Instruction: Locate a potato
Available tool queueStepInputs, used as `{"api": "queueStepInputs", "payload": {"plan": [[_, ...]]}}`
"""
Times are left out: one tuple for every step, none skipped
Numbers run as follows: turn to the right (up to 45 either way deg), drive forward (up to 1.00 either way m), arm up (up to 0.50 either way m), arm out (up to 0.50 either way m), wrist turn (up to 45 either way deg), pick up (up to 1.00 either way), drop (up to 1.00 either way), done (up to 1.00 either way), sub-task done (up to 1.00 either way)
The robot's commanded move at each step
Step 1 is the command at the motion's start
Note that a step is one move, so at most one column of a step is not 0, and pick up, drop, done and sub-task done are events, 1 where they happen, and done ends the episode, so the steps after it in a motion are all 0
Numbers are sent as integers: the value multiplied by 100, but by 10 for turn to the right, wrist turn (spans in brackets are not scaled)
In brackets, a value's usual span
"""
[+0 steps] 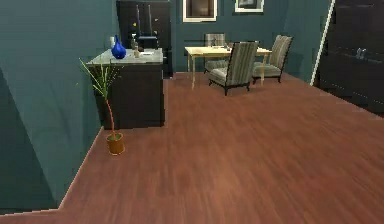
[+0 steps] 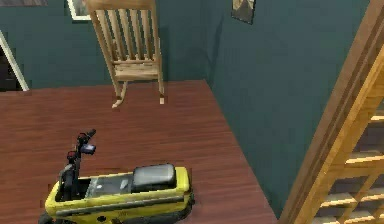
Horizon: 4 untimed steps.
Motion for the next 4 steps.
{"api": "queueStepInputs", "payload": {"plan": [[-30, 0, 0, 0, 0, 0, 0, 0, 0], [-30, 0, 0, 0, 0, 0, 0, 0, 0], [0, 75, 0, 0, 0, 0, 0, 0, 0], [0, 10, 0, 0, 0, 0, 0, 0, 0]]}}
